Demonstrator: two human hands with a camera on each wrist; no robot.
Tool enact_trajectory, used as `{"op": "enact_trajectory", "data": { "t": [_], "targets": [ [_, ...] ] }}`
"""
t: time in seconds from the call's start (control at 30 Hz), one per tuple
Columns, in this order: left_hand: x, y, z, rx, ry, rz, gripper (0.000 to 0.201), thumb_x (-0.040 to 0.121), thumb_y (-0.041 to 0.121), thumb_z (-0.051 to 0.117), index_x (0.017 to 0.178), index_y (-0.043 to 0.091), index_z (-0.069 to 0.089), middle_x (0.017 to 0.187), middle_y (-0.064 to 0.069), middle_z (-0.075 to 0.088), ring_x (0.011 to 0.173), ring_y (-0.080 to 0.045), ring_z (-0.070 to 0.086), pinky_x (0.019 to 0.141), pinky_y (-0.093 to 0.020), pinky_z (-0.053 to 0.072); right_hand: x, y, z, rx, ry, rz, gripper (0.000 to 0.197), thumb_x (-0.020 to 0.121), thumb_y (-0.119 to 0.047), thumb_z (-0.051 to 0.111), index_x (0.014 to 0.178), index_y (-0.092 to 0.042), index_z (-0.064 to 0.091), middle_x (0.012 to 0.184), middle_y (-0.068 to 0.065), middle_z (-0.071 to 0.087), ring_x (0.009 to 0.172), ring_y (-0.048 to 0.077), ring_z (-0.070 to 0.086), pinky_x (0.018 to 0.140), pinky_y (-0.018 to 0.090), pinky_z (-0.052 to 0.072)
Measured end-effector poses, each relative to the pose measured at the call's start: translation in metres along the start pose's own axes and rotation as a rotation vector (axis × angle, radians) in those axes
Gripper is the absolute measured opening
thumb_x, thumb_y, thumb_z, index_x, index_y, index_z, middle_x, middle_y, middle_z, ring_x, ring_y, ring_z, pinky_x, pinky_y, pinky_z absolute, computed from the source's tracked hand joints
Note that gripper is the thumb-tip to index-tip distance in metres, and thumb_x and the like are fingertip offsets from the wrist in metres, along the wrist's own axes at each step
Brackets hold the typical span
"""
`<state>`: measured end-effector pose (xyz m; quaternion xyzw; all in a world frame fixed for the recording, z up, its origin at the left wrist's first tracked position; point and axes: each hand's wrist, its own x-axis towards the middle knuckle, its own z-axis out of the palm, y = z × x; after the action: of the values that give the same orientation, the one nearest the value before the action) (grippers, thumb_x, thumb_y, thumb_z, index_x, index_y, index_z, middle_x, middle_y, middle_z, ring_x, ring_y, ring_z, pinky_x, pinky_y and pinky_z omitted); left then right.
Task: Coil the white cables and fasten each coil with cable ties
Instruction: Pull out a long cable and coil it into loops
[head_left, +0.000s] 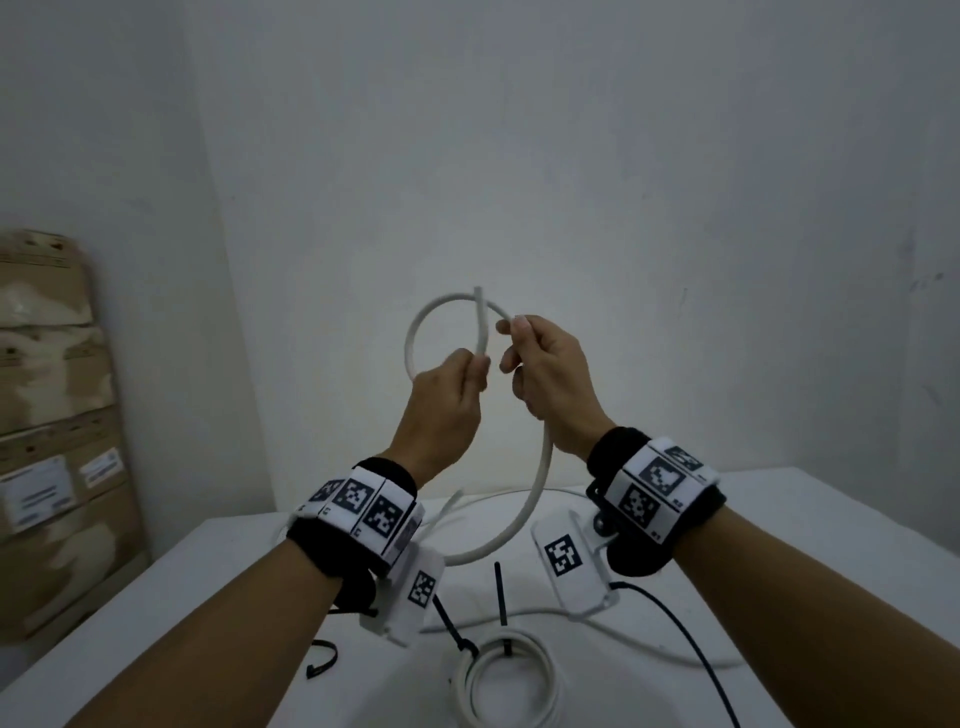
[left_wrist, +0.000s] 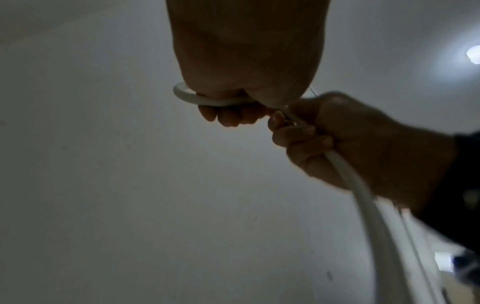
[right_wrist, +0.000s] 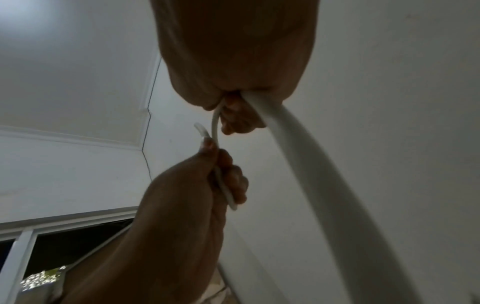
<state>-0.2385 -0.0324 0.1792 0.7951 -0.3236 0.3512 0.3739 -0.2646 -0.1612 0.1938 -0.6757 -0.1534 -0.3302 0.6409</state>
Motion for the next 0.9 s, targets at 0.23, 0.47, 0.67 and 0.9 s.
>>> {"op": "enact_trajectory", "data": {
  "t": [0.23, 0.47, 0.67, 0.9],
  "targets": [
    [-0.005, 0.009, -0.018, -0.742, -0.016, -0.404, 0.034, 0.104, 0.021, 0.034, 0.098, 0.009, 0.065, 0.077, 0.005, 0.072, 0.071, -0.004, 0.068, 0.061, -0.017, 0.052, -0.021, 0.019, 0.034, -0.163, -0.030, -0.245, 0.025, 0.098, -0.023, 0.045, 0.106, -0.012, 0.067, 0.085, 0.006, 0.071, 0.077, 0.020, 0.068, 0.070, 0.040, 0.057],
    [-0.022, 0.004, -0.031, -1.074, -0.038, -0.676, 0.035, 0.103, 0.018, 0.035, 0.103, -0.002, 0.064, 0.080, -0.007, 0.070, 0.072, -0.014, 0.068, 0.067, -0.024, 0.056, -0.034, 0.024, 0.048, -0.541, -0.064, -0.348, 0.020, 0.101, -0.030, 0.038, 0.100, -0.011, 0.044, 0.070, 0.006, 0.065, 0.060, 0.025, 0.061, 0.059, 0.042, 0.051],
    [-0.025, 0.004, -0.032, -1.222, 0.006, -0.807, 0.054, 0.104, 0.037, 0.028, 0.095, 0.001, 0.066, 0.078, -0.010, 0.073, 0.076, -0.017, 0.070, 0.071, -0.027, 0.054, -0.039, 0.027, 0.056, -0.661, -0.079, -0.383, 0.023, 0.101, -0.034, 0.035, 0.093, -0.013, 0.039, 0.073, 0.006, 0.067, 0.055, 0.028, 0.058, 0.054, 0.038, 0.047],
    [-0.031, 0.006, -0.023, -1.277, 0.121, -0.956, 0.046, 0.103, 0.031, 0.031, 0.079, 0.007, 0.062, 0.066, -0.006, 0.069, 0.058, -0.013, 0.068, 0.070, -0.026, 0.051, -0.045, 0.035, 0.067, -0.655, -0.027, -0.348, 0.020, 0.100, -0.027, 0.038, 0.092, -0.010, 0.044, 0.066, 0.003, 0.060, 0.054, 0.026, 0.054, 0.053, 0.033, 0.038]
  ]
}}
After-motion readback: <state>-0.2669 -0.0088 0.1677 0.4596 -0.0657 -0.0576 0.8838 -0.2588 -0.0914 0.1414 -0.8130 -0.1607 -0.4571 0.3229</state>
